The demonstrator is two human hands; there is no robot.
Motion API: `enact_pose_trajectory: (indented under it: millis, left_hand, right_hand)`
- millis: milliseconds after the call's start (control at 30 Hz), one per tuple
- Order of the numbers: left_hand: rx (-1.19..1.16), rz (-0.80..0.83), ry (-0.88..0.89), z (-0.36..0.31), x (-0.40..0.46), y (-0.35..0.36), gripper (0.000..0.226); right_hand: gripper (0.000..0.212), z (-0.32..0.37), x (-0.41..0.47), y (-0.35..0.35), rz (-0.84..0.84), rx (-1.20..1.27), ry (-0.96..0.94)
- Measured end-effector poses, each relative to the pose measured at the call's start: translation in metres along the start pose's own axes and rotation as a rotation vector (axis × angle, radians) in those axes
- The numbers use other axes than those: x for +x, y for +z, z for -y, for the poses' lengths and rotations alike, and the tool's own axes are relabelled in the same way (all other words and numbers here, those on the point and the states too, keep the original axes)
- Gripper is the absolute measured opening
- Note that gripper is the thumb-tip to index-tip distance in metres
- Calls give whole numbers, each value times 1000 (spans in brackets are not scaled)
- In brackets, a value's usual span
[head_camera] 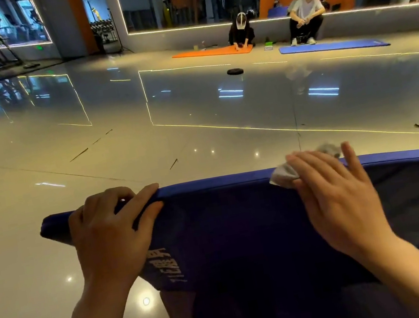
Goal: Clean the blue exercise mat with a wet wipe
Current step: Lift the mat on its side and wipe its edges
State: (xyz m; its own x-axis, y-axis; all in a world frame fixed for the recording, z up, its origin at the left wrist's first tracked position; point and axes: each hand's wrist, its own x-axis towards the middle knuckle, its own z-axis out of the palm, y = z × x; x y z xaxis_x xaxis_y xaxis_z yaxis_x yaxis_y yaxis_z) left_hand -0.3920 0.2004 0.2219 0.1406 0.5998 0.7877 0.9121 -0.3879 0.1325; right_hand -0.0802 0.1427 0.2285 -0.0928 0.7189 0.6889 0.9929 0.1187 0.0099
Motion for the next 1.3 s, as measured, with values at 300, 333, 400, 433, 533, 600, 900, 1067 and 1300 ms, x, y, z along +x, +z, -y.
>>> enact_pose_trajectory:
  millis: [300, 333, 400, 433, 533, 600, 900, 1067, 1300]
  left_hand:
    - [38, -69, -54, -24, -12, 14, 38]
    - [48, -66, -53, -24, -13, 14, 38]
    - [61, -51, -40, -21, -13, 11, 38]
    - [65, -45, -32, -20, -13, 10, 39]
    - [64, -29, -31, -17, -12, 6, 43]
    - [72, -15, -42, -18, -11, 7, 44]
    - [78, -57, -15, -28, -7, 21, 37]
    - [65, -45, -35, -28, -16, 19, 38]
    - [34, -17, -64, -19, -5, 9, 43]
  right_hand:
    - [45, 25, 20, 21, -45, 150, 245]
    - [44, 41, 21, 23, -47, 166, 197]
    - [44, 67, 19, 26, -21, 175, 75]
    - [45, 74, 16, 27, -1, 166, 6]
    - [45, 48, 9, 22, 48, 84, -130]
    - [45, 12, 3, 15, 32, 14, -80]
    - [45, -51, -3, 9, -78, 70, 335]
    - [33, 32, 16, 25, -113, 172, 153]
    - [42, -6, 17, 8, 58, 93, -73]
